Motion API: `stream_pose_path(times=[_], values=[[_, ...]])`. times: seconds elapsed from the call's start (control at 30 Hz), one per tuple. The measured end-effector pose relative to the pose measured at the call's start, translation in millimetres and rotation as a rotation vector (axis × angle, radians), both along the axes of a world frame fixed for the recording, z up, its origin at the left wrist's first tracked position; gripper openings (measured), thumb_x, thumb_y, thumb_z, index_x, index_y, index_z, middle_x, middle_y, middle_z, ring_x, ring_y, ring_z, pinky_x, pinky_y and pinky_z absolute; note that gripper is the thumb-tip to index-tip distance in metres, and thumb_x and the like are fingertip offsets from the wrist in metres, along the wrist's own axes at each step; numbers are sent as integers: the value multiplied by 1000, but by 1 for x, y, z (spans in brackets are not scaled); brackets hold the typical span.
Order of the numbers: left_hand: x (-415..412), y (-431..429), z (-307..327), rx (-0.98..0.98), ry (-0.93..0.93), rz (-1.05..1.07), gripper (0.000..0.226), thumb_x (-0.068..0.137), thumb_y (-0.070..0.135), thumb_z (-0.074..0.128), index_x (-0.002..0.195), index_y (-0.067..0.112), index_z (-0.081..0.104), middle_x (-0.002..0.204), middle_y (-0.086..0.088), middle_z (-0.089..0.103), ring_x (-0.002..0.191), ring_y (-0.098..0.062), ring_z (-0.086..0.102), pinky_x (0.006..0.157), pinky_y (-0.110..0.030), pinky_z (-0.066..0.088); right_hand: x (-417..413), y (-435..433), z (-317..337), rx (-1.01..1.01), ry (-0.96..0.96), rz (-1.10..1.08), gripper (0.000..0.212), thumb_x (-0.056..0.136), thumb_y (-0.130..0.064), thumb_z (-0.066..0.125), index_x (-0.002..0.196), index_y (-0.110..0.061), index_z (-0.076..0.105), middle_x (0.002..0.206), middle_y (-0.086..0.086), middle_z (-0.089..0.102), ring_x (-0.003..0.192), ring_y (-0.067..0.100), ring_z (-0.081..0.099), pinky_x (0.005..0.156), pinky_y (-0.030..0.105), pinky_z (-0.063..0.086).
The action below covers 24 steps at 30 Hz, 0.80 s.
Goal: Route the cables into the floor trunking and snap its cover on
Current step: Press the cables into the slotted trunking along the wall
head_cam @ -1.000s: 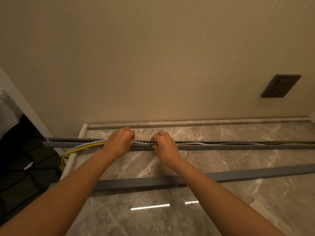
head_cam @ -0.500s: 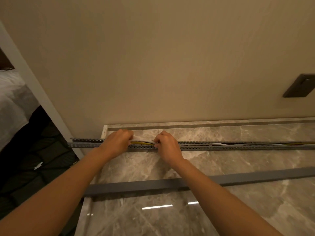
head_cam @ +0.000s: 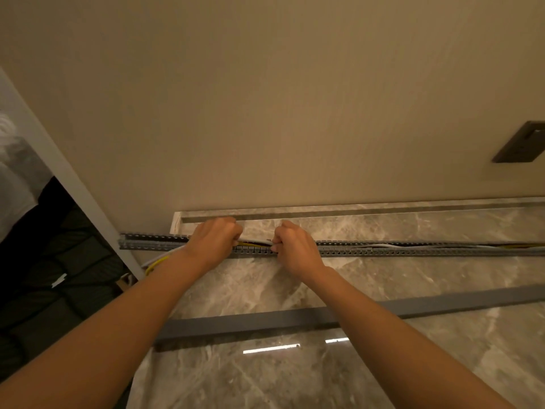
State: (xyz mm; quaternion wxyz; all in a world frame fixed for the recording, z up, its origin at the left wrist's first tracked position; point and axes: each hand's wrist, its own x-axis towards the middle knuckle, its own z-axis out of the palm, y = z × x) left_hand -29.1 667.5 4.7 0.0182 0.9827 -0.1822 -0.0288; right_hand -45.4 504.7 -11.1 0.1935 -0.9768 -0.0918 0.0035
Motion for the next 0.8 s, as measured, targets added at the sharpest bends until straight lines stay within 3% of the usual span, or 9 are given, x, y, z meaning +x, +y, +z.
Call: stream_pose_path(times=[0.1, 0.27, 0.33, 0.43, 0.63, 0.8], values=[[-5, -16, 2, 118, 5, 28, 18, 89, 3, 49, 100, 2, 62, 116, -13, 59, 105, -32, 56, 81, -40, 46, -1, -8, -2, -53, -36, 45, 15, 90, -4, 51, 96, 4, 62, 109, 18, 57, 99, 35, 55, 76, 39, 43], [-11, -24, 1, 169, -20, 83, 18, 89, 2, 48, 101, 1, 62, 117, -15, 57, 108, -32, 54, 82, -40, 44, -4, 1, -7, -7, -149, 145, 16, 80, 13, 52, 89, 10, 64, 100, 26, 60, 89, 40, 58, 65, 37, 41], [-14, -22, -3, 118, -20, 97, 19, 89, 2, 49, 100, 1, 65, 114, -16, 58, 107, -32, 54, 82, -40, 44, -3, 2, -8, -38, -131, 163, 17, 85, 8, 50, 94, 8, 64, 104, 23, 58, 93, 36, 56, 65, 34, 36], [-17, -14, -8, 35, -23, 109, 22, 90, 8, 55, 107, 7, 69, 112, -13, 57, 106, -29, 53, 84, -37, 45, -2, 0, -8, -118, -89, 189, 21, 90, -2, 46, 101, 5, 63, 109, 18, 56, 101, 33, 52, 76, 39, 44], [-11, 8, -7, -110, 1, 74, 32, 87, 5, 58, 117, 12, 66, 115, -11, 55, 110, -27, 50, 89, -39, 44, -2, 16, 6, -197, -109, 161, 22, 88, -6, 50, 102, 7, 62, 115, 20, 57, 111, 34, 49, 91, 41, 41], [-13, 62, 9, -315, -223, 361, 41, 76, -6, 65, 115, -3, 54, 119, -20, 50, 109, -34, 48, 90, -42, 45, -5, 56, 6, -47, -175, 125, 28, 89, -6, 51, 115, 4, 54, 123, 20, 54, 117, 35, 46, 97, 42, 39]])
